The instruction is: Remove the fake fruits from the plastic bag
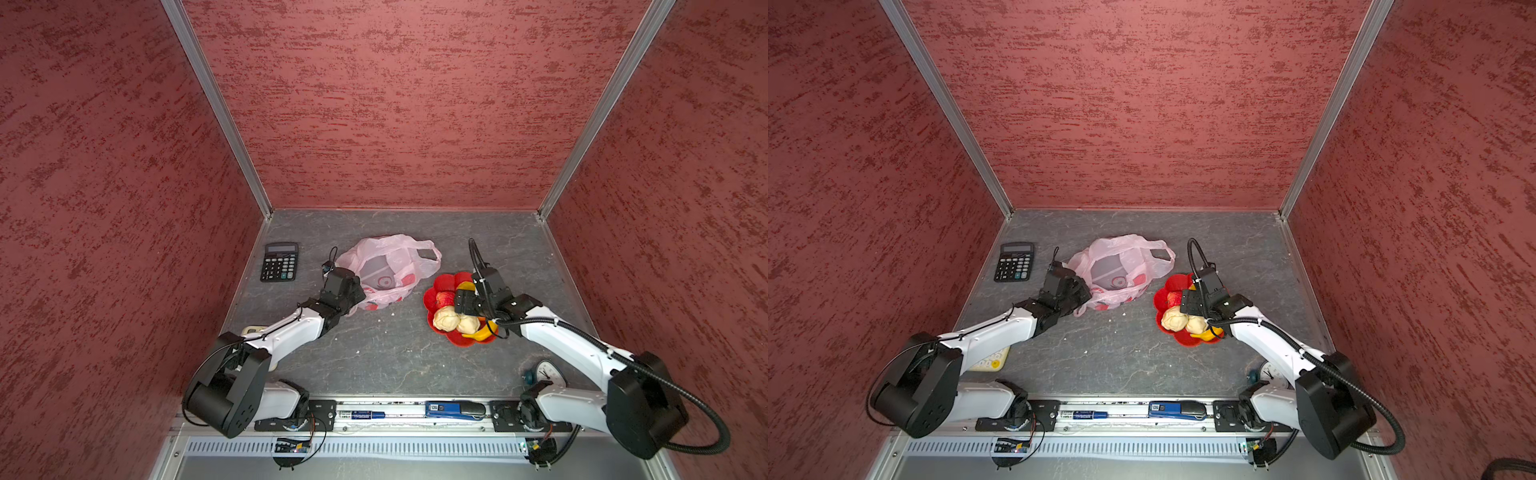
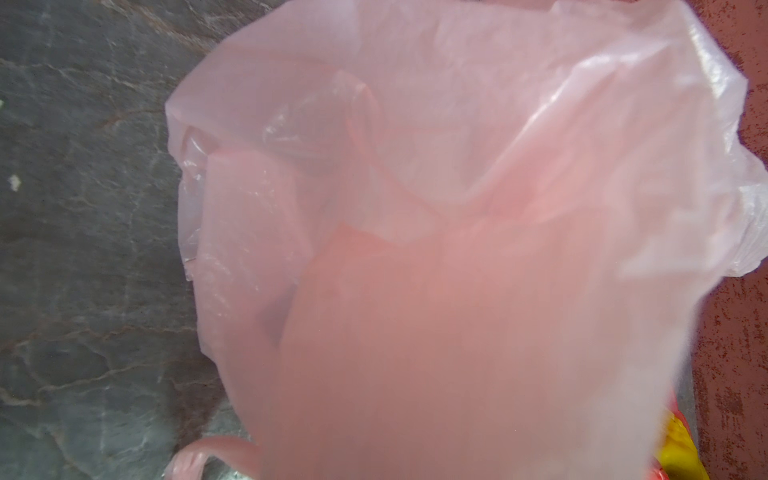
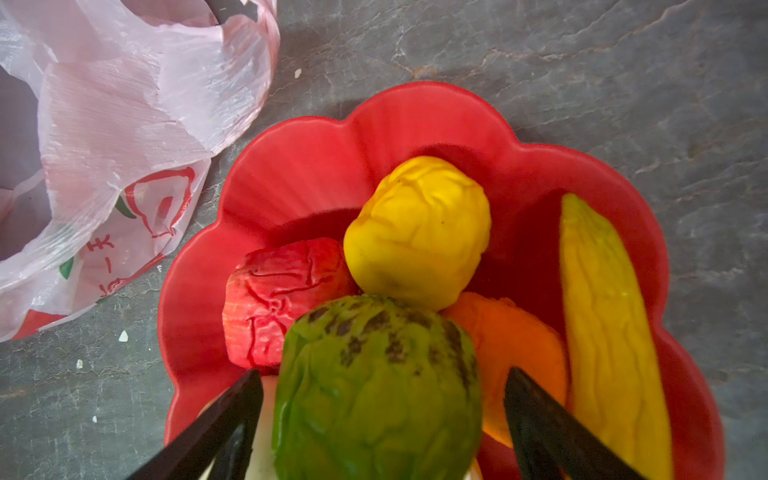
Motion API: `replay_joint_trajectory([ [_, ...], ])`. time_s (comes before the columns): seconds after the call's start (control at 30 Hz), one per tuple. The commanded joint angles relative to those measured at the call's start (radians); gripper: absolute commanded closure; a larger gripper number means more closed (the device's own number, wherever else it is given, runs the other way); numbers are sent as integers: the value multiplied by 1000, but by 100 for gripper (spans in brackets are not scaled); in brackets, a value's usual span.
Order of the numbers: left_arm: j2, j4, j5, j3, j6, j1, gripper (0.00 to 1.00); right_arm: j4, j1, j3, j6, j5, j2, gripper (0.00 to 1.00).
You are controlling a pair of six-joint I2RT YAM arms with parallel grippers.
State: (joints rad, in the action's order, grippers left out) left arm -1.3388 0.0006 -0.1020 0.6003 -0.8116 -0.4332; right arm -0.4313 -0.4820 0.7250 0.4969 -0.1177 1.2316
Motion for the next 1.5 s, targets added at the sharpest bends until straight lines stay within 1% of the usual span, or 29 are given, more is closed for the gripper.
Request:
replay_joint_trajectory([
  [0.0,-8,12,8,0,9,-1,99,1,6,25,-6,-30,-36,8],
  [0.23,-41,37,21,20,11,8,99,-30,6,64,-14,-52,-79,8],
  [0.47,-128,73,52,102,26,30,99,-32,6,93,-17,-57,-111,7],
  [0.7,-256,69,94,267,71,50,99,-20,5,97,-27,-60,-128,7],
  [0.9,-379,43,139,420,112,79,96,3,8,66,-20,-60,-155,7],
  [0.97,-418,29,151,466,123,84,94,8,8,57,-21,-59,-162,6],
  [1.13,-490,13,186,549,126,96,80,17,10,44,-20,-64,-173,6],
  [1.27,-514,1,191,583,127,100,67,20,10,46,-22,-65,-175,5],
  [1.47,-508,-19,193,603,132,110,53,51,17,44,-26,-49,-156,4],
])
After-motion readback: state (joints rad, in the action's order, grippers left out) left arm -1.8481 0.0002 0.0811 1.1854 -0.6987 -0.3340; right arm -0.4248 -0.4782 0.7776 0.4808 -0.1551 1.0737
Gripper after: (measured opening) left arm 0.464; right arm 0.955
